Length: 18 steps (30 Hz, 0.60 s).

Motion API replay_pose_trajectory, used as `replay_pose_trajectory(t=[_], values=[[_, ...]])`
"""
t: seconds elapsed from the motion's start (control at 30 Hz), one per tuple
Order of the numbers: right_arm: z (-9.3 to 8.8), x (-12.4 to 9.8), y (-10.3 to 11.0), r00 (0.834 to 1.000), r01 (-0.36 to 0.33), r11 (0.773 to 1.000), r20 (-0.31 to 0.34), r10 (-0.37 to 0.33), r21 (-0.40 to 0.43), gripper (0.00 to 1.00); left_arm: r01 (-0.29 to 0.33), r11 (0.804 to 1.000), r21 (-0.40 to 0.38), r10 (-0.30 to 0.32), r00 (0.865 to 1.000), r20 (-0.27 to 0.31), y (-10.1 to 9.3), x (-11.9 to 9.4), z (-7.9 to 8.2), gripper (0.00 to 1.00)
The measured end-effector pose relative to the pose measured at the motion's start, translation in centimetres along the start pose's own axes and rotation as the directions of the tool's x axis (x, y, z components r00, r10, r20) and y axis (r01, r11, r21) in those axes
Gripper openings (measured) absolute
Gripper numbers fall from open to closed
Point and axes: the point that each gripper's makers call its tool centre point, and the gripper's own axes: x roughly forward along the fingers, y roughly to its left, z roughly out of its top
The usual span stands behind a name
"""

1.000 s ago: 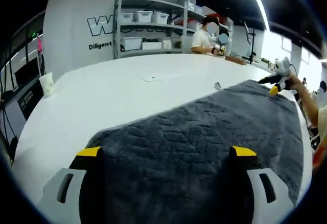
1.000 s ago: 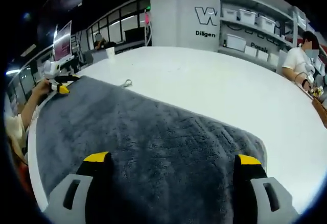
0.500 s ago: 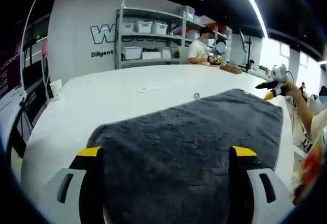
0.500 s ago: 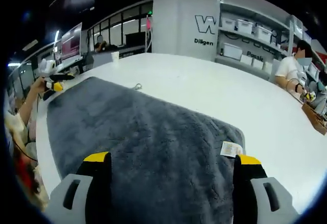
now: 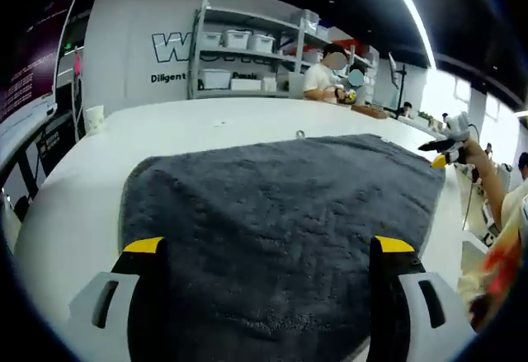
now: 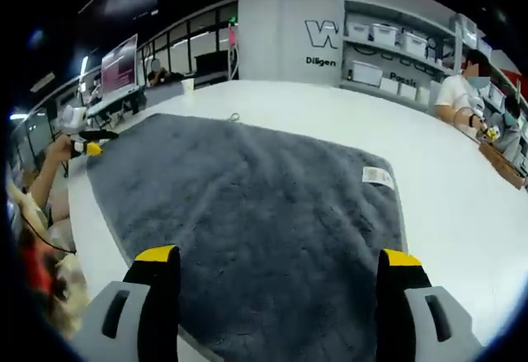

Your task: Open the folded towel by lifting each exposed corner and separating the folded layers until the towel lies flat within the target outline without major curled edges

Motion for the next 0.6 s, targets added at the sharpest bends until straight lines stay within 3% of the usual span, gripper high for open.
replay_pose_trajectory(t=[0.2,0.33,0.43,0.6], values=[[-2.2,0.4,0.2,1.0,0.009,1.0,-0.024,-0.008,0.024,0.99,-0.044,0.999,0.017,0.044,0.999,-0.001,0.6,-0.2,-0.9,0.99],[-2.2,0.3,0.4,1.0,0.026,0.999,0.006,-0.026,0.026,0.99,-0.092,0.991,0.094,0.092,0.996,0.009,1.4,-0.3,-1.4,0.9],[-2.3,0.2,0.6,0.999,0.034,0.999,0.018,-0.034,0.025,0.99,-0.088,0.993,0.072,0.086,0.996,0.036,1.3,-0.4,-1.3,0.91],[-2.3,0.1,0.7,0.998,0.039,0.999,0.049,-0.04,0.027,0.99,-0.093,0.993,0.073,0.091,0.995,0.03,1.5,-0.8,-1.5,0.91]])
